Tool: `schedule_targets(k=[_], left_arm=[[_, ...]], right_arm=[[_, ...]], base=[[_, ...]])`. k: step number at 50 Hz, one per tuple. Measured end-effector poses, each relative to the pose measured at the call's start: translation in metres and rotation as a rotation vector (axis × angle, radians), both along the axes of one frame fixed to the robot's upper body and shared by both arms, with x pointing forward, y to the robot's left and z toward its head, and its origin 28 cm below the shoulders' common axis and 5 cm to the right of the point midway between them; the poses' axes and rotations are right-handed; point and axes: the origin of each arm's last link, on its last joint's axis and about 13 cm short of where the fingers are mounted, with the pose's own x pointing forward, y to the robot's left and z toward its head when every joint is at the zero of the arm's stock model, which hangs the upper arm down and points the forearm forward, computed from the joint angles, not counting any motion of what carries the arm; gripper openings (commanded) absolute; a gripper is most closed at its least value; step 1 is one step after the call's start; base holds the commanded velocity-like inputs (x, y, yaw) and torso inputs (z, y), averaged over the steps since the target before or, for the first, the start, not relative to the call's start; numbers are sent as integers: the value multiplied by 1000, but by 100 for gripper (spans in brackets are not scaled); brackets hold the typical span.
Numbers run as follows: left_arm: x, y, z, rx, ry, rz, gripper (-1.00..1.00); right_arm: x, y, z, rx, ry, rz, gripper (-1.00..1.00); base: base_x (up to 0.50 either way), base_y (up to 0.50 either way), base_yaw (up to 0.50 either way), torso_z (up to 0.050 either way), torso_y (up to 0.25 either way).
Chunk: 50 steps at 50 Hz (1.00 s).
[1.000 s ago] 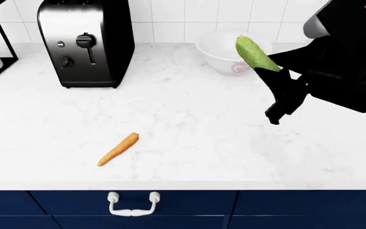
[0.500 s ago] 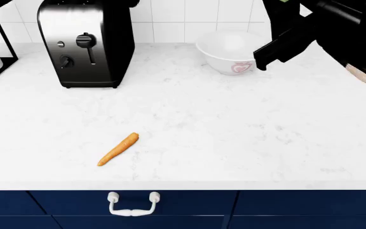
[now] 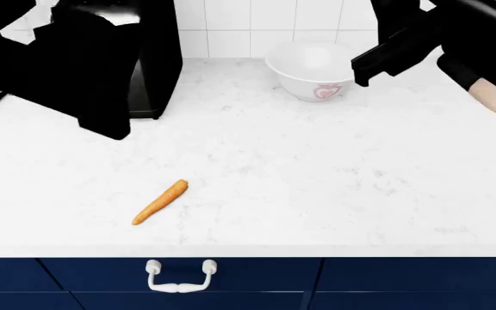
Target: Place the two vegetables and bowl onto the tray for setting up a vegetable dip station.
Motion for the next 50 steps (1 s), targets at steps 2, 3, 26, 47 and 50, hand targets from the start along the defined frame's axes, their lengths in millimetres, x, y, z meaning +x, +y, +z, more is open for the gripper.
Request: schedule_targets(k=[2, 3, 26, 47, 50], left_arm=[[-1, 3, -3, 2, 11, -17, 100], [-1, 4, -4, 2, 17, -26, 100], [6, 16, -41, -68, 209, -173, 100], [15, 17, -71, -66, 328, -204, 100], [17, 18, -75, -59, 343, -200, 100]], right_arm=[[0, 0, 0, 0, 1, 0, -100], [0, 0, 0, 0, 1, 0, -100], [1, -1, -3, -2, 14, -9, -100], [3, -1, -7, -15, 29, -17, -100], [3, -1, -7, -17, 31, -18, -100]], base=[[0, 0, 0, 0, 0], [0, 0, 0, 0, 0], [0, 0, 0, 0, 0], [0, 0, 0, 0, 0], [0, 0, 0, 0, 0]])
